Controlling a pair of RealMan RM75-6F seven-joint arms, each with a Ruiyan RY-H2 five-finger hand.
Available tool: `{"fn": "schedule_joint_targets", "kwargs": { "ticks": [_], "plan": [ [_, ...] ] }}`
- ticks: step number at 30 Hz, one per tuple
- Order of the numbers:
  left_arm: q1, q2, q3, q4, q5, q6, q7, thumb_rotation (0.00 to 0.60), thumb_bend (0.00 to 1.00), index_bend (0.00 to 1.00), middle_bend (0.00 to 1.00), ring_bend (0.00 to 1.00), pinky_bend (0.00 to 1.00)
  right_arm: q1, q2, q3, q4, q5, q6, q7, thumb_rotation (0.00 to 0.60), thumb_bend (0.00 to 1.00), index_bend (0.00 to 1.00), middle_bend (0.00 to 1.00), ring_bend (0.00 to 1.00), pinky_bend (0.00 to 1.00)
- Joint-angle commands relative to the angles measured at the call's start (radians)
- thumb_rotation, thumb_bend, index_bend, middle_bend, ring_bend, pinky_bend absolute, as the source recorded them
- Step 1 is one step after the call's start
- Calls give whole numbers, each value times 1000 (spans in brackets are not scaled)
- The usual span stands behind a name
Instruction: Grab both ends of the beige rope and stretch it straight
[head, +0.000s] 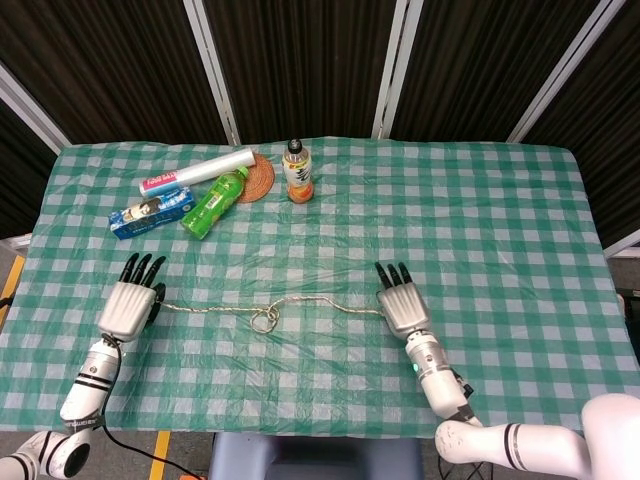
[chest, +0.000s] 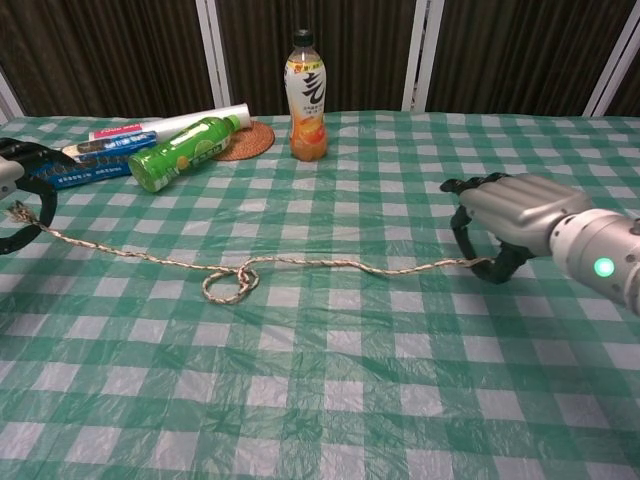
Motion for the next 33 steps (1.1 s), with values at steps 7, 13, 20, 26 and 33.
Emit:
{"fn": "schedule_joint_targets", "kwargs": {
  "ticks": [7, 13, 20, 26, 33],
  "plan": [
    [33, 25, -3, 53, -35, -3, -45, 600, 474, 619, 82, 0, 42, -123, 233, -72, -18, -107, 43, 205, 600, 565, 748, 77, 0, 0],
    [36, 20, -3, 77, -42, -19, -71, 600, 473, 617, 82, 0, 42, -187, 317, -100, 23, -155, 22, 364, 600, 565, 748, 77, 0, 0],
    [31, 2, -2, 100, -44, -39, -71, 600, 473, 617, 82, 0, 42, -229, 339, -112, 100, -184, 0, 465, 600, 565, 749, 77, 0, 0],
    [28, -12, -4, 126, -54, -60, -74, 600, 474, 617, 82, 0, 42, -244, 332, -110, 156, -180, -30, 498, 600, 565, 749, 77, 0, 0],
    [20, -36, 3, 159, -54, -91, -83, 600, 474, 616, 83, 0, 42, -251, 308, -111, 201, -189, -59, 510, 600, 565, 749, 77, 0, 0]
  ]
}}
